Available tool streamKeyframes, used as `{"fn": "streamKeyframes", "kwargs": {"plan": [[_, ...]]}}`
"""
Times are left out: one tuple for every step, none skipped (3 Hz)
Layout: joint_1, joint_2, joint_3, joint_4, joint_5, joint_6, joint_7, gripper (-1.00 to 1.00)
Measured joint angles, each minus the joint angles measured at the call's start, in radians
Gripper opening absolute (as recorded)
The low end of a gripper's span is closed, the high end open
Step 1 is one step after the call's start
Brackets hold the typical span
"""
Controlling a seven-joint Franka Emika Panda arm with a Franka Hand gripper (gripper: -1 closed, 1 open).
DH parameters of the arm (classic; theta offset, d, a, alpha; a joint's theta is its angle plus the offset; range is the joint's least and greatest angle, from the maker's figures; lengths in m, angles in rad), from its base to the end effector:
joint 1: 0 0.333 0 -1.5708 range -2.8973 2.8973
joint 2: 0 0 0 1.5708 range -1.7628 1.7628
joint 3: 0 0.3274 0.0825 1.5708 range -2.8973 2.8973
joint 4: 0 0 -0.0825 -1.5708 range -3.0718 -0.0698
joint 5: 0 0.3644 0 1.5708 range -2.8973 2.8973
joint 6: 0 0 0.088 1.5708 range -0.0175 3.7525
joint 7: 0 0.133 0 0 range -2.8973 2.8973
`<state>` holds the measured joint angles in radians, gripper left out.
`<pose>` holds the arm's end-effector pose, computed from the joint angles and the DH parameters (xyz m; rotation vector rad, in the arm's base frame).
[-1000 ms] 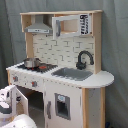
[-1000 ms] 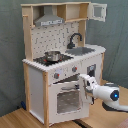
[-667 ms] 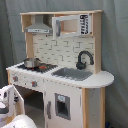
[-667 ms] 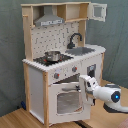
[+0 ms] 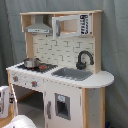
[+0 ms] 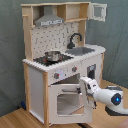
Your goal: Play with the kitchen
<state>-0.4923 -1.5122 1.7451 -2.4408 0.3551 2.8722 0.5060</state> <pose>0.2227 0.4581 0.2619 1.9326 0.8116 1.5060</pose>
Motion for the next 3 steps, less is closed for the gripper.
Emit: {"fn": "streamKeyframes", "kwargs": {"plan": [[0.000,0.001,0.003,0.000,0.000,-0.003,0.000,1.00],[0.001,0.001,0.011,0.000,0.000,-0.009,0.001,1.00],[0.058,-0.002,0.014,0.000,-0.044,-0.078,0.013,1.00]]}}
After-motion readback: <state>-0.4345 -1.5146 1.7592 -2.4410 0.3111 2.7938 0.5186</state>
